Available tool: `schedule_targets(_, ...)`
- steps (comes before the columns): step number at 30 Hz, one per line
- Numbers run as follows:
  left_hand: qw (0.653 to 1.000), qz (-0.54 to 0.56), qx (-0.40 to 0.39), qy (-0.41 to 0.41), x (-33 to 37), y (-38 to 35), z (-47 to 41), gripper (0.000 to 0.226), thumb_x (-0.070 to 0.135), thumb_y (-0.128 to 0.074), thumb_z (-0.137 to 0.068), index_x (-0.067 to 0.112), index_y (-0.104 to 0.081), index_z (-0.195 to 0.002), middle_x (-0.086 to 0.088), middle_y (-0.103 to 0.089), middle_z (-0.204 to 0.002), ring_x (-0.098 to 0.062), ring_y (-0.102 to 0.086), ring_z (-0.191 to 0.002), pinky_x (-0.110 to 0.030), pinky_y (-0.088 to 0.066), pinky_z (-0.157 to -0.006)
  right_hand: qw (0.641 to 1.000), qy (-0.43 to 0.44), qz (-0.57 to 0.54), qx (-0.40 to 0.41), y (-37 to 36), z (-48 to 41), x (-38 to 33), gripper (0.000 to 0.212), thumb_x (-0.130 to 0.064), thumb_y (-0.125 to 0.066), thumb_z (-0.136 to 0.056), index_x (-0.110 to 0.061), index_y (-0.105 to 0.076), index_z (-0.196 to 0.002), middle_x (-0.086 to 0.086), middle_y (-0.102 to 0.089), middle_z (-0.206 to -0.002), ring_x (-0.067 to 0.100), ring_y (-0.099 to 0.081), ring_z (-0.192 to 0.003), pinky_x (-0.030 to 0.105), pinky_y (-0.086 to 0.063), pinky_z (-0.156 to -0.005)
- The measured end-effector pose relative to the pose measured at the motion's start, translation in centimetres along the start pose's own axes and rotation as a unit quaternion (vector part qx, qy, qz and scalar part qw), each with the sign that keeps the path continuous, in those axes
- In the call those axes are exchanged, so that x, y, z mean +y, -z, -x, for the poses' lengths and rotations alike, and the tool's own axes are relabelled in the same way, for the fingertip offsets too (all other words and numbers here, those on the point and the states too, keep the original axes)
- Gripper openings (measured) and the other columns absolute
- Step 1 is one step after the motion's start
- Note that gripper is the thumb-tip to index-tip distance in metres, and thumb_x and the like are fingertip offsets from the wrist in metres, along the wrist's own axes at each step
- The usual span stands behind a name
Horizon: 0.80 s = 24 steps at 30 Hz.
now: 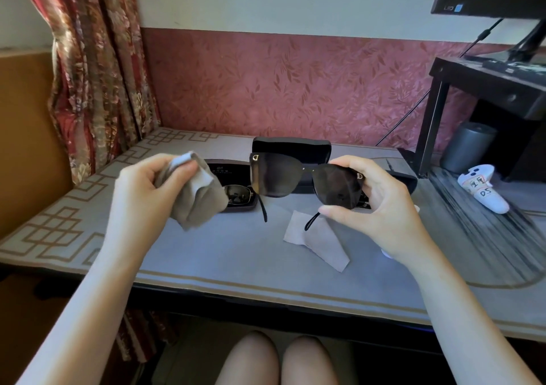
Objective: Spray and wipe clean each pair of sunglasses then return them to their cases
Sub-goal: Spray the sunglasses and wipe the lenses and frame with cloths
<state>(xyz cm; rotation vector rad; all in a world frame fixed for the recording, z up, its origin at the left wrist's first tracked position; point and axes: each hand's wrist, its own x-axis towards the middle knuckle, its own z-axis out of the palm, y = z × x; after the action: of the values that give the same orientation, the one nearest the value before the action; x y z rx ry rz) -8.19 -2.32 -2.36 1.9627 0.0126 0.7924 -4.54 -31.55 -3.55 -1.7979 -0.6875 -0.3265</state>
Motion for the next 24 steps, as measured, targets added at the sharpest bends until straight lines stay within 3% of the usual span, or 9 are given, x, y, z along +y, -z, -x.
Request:
schedule_targets(2,0.998,-0.017,-0.048,0.034,-1.1,-1.1,1.1,0.016,0.024,-0.067,-0.088,0.032,-0.068,-0.074,0.011,-0.066,-0.065,0.004,-0.052,-0.06,-0.01,-0.037,-0.054,1.0,-0.005,-0.001,0.008,0.0,-0.1,0.2,0.056,-0.034,-0.082,-0.065,-0.038,-0.059,-0.115,-0.014,-0.064,-0.116,0.014,-0.06,-0.114,0.04,-0.047,-0.102)
schedule_targets(5,0.99,-0.021,-0.12,0.065,-2.0,-3.5,3.1,0.016,0.021,-0.067,-0.087,0.033,-0.067,-0.077,0.01,-0.067,-0.068,0.004,-0.054,-0.062,-0.01,-0.038,-0.056,1.0,-0.014,0.017,-0.002,-0.2,-0.1,0.6,0.057,-0.026,-0.085,-0.067,-0.039,-0.057,-0.116,-0.017,-0.063,-0.116,0.012,-0.059,-0.114,0.039,-0.047,-0.103)
schedule_targets(9,0.967,0.018,-0.225,0.115,-2.4,-5.9,4.8,0.019,0.023,-0.068,-0.086,0.038,-0.065,-0.097,0.012,-0.072,-0.092,-0.002,-0.065,-0.091,-0.023,-0.052,-0.085,0.999,-0.02,0.029,-0.018,-0.3,0.1,0.9,0.058,-0.022,-0.083,-0.07,-0.034,-0.056,-0.12,-0.015,-0.061,-0.119,0.015,-0.058,-0.117,0.04,-0.045,-0.104)
schedule_targets(11,0.957,0.02,-0.255,0.135,-2.8,-6.2,5.0,0.03,0.027,-0.069,-0.084,0.035,-0.061,-0.112,0.014,-0.069,-0.105,-0.004,-0.064,-0.102,-0.027,-0.051,-0.093,0.999,-0.023,0.029,-0.021,-0.2,0.1,0.8,0.057,-0.024,-0.082,-0.07,-0.032,-0.056,-0.12,-0.014,-0.061,-0.119,0.015,-0.057,-0.117,0.041,-0.044,-0.105)
schedule_targets(15,0.972,-0.025,-0.207,0.11,-2.8,-4.7,4.2,0.044,0.035,-0.07,-0.081,0.033,-0.059,-0.123,0.018,-0.061,-0.12,-0.005,-0.056,-0.112,-0.019,-0.042,-0.092,0.999,-0.025,0.034,-0.033,-0.1,0.1,0.6,0.057,-0.019,-0.083,-0.072,-0.032,-0.056,-0.12,-0.015,-0.06,-0.119,0.014,-0.056,-0.117,0.041,-0.043,-0.106)
schedule_targets(18,0.992,-0.014,-0.112,0.052,-1.3,-2.5,3.3,0.041,0.033,-0.071,-0.078,0.027,-0.064,-0.118,0.018,-0.064,-0.112,0.0,-0.06,-0.107,-0.008,-0.043,-0.09,0.998,-0.02,0.04,-0.05,-0.4,-0.1,0.3,0.057,-0.015,-0.083,-0.075,-0.032,-0.055,-0.122,-0.015,-0.058,-0.117,0.013,-0.055,-0.117,0.039,-0.042,-0.105)
schedule_targets(20,0.998,-0.005,-0.06,0.013,0.1,-1.1,2.6,0.03,0.031,-0.067,-0.082,0.029,-0.066,-0.113,0.016,-0.067,-0.109,-0.002,-0.062,-0.108,-0.016,-0.045,-0.096,0.996,-0.009,0.049,-0.07,-0.6,-0.4,-0.1,0.057,-0.015,-0.082,-0.076,-0.029,-0.055,-0.123,-0.012,-0.057,-0.119,0.014,-0.053,-0.119,0.037,-0.041,-0.106)
schedule_targets(22,0.998,0.003,-0.06,-0.008,1.7,0.1,2.0,0.024,0.029,-0.061,-0.088,0.03,-0.067,-0.111,0.017,-0.07,-0.109,0.0,-0.062,-0.108,-0.017,-0.045,-0.096,0.993,0.002,0.067,-0.101,-0.9,-0.8,-0.8,0.057,-0.017,-0.082,-0.077,-0.029,-0.055,-0.125,-0.012,-0.055,-0.125,0.013,-0.047,-0.125,0.033,-0.036,-0.109)
schedule_targets(24,0.994,0.014,-0.105,-0.018,3.2,0.6,1.4,0.021,0.028,-0.057,-0.091,0.029,-0.069,-0.108,0.022,-0.071,-0.103,0.01,-0.062,-0.101,-0.004,-0.042,-0.086,0.988,0.014,0.084,-0.131,-1.1,-1.4,-1.6,0.056,-0.017,-0.081,-0.078,-0.031,-0.055,-0.126,-0.015,-0.051,-0.13,0.01,-0.041,-0.13,0.024,-0.032,-0.11)
